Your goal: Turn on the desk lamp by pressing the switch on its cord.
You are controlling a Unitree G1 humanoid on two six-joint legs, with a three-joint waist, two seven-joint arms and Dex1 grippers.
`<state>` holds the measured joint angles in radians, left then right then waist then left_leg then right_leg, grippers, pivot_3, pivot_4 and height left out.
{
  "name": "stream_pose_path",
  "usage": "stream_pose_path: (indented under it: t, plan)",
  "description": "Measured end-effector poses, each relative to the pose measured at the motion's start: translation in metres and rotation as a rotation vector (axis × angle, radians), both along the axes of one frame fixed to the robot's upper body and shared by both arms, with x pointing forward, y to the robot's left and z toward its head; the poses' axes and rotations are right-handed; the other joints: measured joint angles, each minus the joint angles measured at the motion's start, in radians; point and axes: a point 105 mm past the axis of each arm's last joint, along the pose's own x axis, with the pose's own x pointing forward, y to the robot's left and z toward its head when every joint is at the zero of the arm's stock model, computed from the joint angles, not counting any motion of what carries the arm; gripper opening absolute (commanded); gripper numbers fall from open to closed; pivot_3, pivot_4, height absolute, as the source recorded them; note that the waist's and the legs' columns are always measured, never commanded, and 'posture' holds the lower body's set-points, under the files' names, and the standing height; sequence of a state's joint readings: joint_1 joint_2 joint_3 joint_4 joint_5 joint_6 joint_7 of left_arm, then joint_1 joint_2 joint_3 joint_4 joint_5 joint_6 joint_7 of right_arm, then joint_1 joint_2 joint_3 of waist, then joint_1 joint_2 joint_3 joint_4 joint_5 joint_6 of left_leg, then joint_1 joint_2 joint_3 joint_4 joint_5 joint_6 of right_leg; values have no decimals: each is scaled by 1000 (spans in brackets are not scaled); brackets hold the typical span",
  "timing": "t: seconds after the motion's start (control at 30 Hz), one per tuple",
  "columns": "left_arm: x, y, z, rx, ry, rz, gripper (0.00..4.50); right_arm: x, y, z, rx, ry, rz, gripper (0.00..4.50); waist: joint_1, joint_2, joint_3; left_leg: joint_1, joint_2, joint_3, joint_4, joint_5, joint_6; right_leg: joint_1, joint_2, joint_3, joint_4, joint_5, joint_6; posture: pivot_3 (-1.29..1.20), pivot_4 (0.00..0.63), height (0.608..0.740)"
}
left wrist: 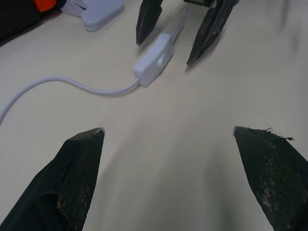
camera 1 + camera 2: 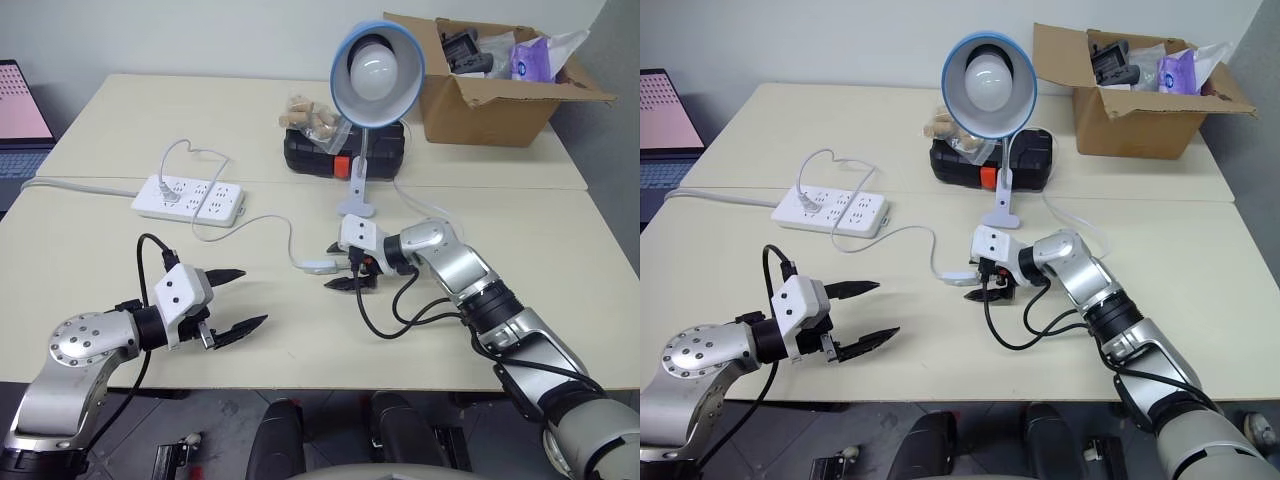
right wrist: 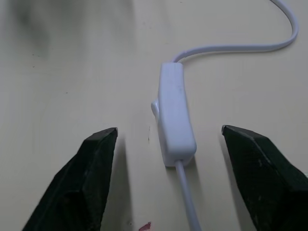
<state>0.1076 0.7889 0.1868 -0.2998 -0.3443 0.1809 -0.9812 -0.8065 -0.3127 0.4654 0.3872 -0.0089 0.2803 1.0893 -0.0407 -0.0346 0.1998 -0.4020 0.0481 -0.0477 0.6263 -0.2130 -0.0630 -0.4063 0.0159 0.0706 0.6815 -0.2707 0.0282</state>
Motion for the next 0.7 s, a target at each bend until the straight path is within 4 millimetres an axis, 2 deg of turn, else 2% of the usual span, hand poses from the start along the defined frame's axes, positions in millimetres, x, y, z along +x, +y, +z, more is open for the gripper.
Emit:
stream_pose_path:
  t: [0.23,0.33,0.5,0.7]
  plan:
    - [1,1,0,34,-67,-24,4500,-1,1,-2,-8,5,15,1129,0,0,0,0,0,0,0,0,0,0,0,0,0,0,0,0,150,740]
    - [9,0,2,25,-41,-7,4500,-2,2,-1,-4,9,20,405,1,0,0,0,0,0,0,0,0,0,0,0,0,0,1,0,150,740]
    - [10,-13,10,-12,5,-42,4500,-2,4,4,19,23,15,384,-4,0,0,0,0,0,0,0,0,0,0,0,0,0,1,0,150,740]
    - [18,-33,37,-58,-32,-111,4500,-16,4,22,30,16,68,384,-4,1,0,-1,0,-2,0,0,0,0,0,-1,0,0,1,0,150,740]
